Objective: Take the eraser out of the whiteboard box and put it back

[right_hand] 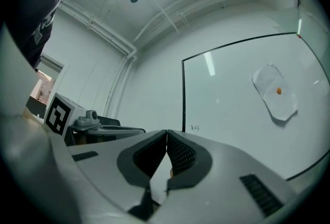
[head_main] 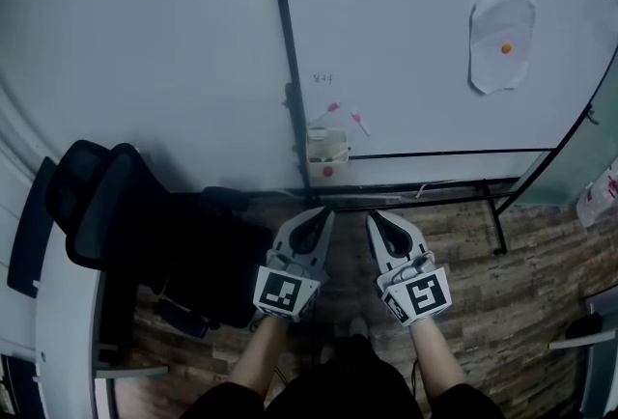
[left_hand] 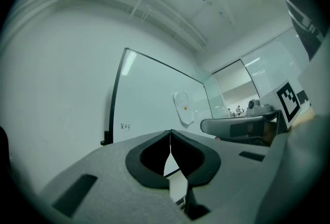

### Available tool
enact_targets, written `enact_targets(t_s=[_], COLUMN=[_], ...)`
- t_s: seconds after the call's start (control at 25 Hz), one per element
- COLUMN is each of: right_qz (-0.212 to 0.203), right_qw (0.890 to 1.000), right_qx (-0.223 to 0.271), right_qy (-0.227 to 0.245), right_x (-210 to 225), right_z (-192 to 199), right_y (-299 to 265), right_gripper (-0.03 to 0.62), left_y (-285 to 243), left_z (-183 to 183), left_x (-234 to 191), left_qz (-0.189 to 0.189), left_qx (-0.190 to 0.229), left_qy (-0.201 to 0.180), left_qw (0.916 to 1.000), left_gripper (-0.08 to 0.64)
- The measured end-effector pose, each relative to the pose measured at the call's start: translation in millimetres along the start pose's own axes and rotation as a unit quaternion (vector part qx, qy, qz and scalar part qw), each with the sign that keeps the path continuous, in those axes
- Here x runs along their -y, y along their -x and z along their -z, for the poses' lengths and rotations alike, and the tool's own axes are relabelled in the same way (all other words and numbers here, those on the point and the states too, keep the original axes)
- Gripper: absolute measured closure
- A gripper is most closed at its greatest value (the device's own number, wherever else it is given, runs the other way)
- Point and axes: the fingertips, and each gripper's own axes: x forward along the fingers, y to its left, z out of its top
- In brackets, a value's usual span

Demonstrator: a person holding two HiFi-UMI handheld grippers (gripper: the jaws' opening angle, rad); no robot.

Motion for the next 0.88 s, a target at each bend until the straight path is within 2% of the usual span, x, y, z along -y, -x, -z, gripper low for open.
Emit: enact_targets(t_s=[0.36,0.56,0.88], right_qz=[-0.042,-0.065,-0.077], right_qw=[0.999,0.998,0.997], right_qx=[0.006,0.008,0.002], right_qy=[-0.009,-0.018,-0.023], right_x=[51.7,64.0,66.0], right_z=[11.5,18.1,33.4], right_y=[-47.4,-67.4,-100.5], right_gripper=[0.589,0.589,0.589], left_y=[-53.8,-70.1,-81.5], left_z=[15.3,19.1,35.2], left_x=[-29.2,-46.3,-71.9], left_qz=[-0.042,-0.071,-0.073], left_qx=[-0.015,-0.025,-0.033], left_qy=[-0.022,-0.033,-0.026], left_qw=[0.9988,0.9966,0.9964], left_gripper=[0.554,0.555,0.554])
